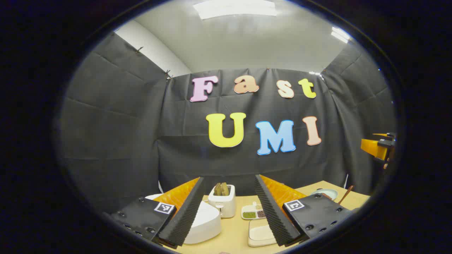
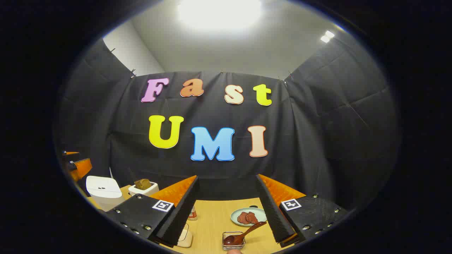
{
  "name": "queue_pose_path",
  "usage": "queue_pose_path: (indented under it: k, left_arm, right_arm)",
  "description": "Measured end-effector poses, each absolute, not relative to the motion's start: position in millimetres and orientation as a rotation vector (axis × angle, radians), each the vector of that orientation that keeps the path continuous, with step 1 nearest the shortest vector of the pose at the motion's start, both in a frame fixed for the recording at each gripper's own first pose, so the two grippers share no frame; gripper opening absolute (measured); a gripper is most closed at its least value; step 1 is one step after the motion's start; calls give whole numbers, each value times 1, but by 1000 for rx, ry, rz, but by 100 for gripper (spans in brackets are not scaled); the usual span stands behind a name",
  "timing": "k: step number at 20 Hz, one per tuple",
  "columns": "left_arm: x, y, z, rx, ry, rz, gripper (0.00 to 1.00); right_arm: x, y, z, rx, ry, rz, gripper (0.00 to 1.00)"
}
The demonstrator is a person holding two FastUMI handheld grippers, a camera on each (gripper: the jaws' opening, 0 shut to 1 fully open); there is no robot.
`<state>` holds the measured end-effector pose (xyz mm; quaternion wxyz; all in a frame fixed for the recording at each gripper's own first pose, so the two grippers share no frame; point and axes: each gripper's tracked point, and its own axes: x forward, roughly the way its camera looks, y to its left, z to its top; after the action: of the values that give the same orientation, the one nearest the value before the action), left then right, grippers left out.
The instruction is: Close the left gripper, press the button to open the rice cooker; take a wooden spoon from the chopstick holder with the right hand, scoop a spoonful of rice and pour it into the rice cooker, then put the wooden spoon back into the chopstick holder.
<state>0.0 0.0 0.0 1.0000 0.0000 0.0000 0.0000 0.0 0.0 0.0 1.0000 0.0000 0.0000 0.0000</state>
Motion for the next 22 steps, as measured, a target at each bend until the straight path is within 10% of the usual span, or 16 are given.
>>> queue_pose_path:
  k: [22]
  left_arm:
    - [14, -11, -7, 16, 6, 21, 100]
  right_arm:
    - [25, 10, -8, -34, -5, 38, 95]
